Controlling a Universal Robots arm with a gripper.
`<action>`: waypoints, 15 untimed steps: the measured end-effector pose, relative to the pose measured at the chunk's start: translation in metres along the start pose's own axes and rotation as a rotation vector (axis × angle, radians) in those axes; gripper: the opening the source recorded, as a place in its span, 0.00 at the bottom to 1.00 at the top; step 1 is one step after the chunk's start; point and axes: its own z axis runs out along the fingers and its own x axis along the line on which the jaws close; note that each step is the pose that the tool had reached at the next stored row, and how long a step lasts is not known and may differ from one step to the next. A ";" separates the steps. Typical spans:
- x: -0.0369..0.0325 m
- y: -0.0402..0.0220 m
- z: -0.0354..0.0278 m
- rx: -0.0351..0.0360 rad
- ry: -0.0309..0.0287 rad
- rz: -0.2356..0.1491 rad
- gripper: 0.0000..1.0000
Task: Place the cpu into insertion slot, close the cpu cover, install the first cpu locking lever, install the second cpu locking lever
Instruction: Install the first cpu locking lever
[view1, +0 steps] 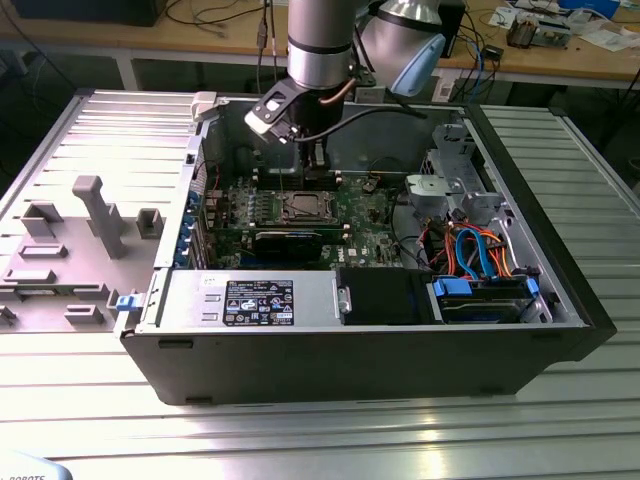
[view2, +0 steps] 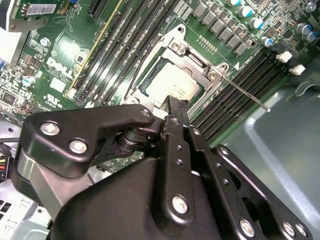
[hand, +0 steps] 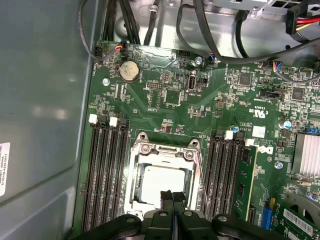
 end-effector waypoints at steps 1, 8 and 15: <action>0.0000 0.0000 0.0000 0.0000 -0.0001 -0.008 0.11; 0.0000 0.0000 0.0000 -0.0014 -0.0012 -0.185 0.11; 0.0000 0.0000 0.0000 -0.0026 -0.0024 -0.338 0.11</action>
